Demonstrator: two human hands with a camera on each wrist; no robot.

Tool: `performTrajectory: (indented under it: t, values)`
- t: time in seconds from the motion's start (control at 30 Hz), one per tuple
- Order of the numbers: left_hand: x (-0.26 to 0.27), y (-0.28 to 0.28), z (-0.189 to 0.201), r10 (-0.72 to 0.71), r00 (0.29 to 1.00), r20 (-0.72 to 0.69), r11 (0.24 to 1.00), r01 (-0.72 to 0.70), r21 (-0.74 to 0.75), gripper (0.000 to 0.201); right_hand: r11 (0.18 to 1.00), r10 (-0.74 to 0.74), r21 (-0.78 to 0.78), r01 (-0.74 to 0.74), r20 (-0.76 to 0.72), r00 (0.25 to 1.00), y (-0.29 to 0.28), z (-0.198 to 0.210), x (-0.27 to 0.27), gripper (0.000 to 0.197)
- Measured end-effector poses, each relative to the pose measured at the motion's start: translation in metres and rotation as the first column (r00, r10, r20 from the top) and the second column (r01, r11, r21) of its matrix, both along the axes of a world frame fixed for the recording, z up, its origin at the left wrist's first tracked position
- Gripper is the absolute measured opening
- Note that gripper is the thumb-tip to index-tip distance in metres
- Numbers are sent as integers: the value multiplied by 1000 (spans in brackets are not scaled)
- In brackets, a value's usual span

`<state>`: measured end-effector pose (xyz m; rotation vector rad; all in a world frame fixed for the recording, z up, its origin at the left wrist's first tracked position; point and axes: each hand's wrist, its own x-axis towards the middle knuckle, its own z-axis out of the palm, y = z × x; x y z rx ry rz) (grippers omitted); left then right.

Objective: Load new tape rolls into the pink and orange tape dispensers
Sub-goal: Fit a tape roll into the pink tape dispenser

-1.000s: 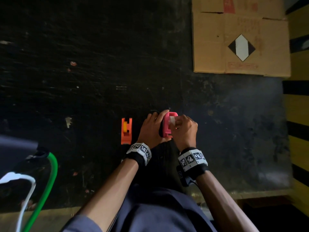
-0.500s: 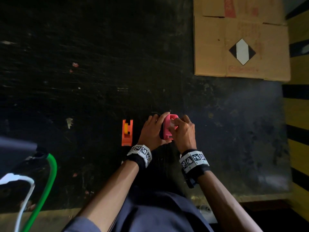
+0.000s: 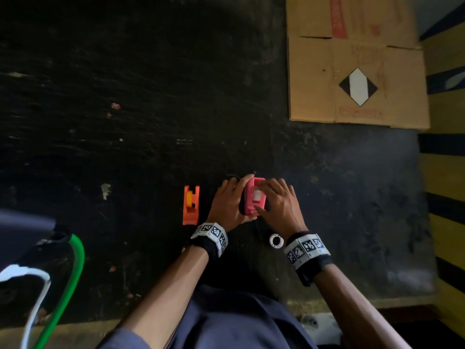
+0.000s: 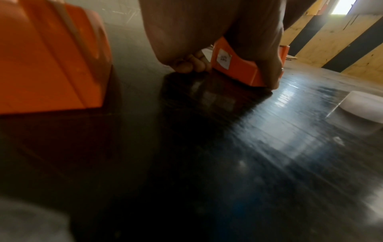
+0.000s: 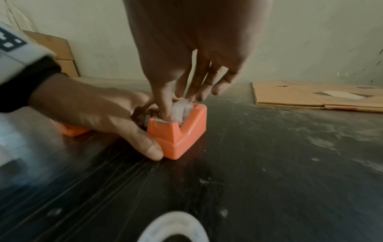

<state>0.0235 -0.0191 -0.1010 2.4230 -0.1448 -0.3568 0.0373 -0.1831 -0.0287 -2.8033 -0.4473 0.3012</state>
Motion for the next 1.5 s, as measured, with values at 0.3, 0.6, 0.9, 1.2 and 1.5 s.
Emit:
performTrajectory:
  t: [0.3,0.6,0.9,1.2,1.5]
  values:
    - [1,0,3,-1,1000,-20,1000,1,-27,117,996,0,94,-8,93,996,-10,-8,10,15]
    - [0,1,-1,-4,1000,-23,1000,4,-7,118,991,129,35,-131,69,989,-5,0,-3,4]
    - [-1,1,2,2,1000,0,1000,-2,-30,113,988,144,42,-148,95,985,-1,-4,-24,19]
    - [-2,0,3,15,999,45,1000,-14,-14,111,989,136,48,-139,51,989,-2,-23,-29,20]
    - [0,1,0,-16,1000,24,1000,17,-10,114,989,134,-58,-134,1,991,6,-6,-24,22]
